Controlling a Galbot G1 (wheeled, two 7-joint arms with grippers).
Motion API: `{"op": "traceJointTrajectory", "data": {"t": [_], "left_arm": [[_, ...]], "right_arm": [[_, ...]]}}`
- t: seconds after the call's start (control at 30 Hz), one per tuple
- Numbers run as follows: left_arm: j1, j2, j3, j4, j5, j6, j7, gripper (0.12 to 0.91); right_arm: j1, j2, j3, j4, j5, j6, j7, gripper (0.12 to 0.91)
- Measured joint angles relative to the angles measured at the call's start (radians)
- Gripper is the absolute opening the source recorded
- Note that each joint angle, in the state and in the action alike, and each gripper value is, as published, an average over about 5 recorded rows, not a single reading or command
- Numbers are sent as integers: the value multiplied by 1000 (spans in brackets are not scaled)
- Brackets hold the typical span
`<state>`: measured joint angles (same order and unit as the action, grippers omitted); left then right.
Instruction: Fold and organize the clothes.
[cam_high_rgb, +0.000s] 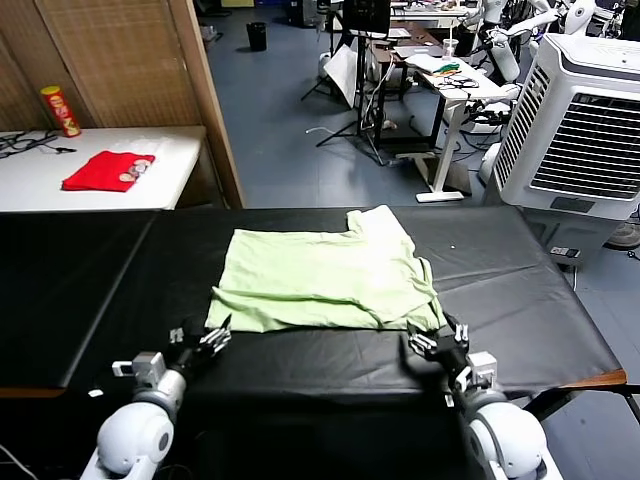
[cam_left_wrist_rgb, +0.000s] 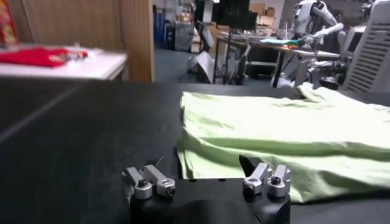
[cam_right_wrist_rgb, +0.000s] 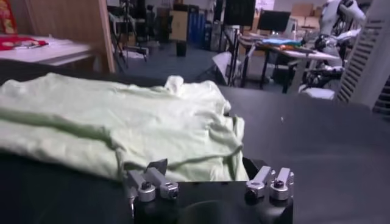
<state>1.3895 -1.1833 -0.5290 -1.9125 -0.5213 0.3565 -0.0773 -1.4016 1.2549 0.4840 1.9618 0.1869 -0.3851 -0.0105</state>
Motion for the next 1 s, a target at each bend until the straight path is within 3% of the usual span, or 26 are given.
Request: {"op": "traceJointTrajectory", "data": {"t": [0.2, 0.27, 0.37, 0.63, 1.0], "left_arm": [[-2, -3, 0, 19, -10, 5, 4, 360], [0, -2, -1, 20, -15, 7, 4, 242], [5, -2, -1, 16, -4, 9, -2, 146], [67, 20, -21, -48, 91, 10, -26, 131], [302, 29, -61, -235, 155, 11, -30, 131]], "right_arm": [[-17, 3, 0, 11, -4, -2, 8, 194], [-25, 2, 2, 21, 1, -6, 12, 136], [-43, -5, 7, 42, 23, -22, 17, 122], [-149, -33, 42, 142, 60, -72, 32, 122], [-296, -43, 88, 253, 55, -103, 44, 122]]}}
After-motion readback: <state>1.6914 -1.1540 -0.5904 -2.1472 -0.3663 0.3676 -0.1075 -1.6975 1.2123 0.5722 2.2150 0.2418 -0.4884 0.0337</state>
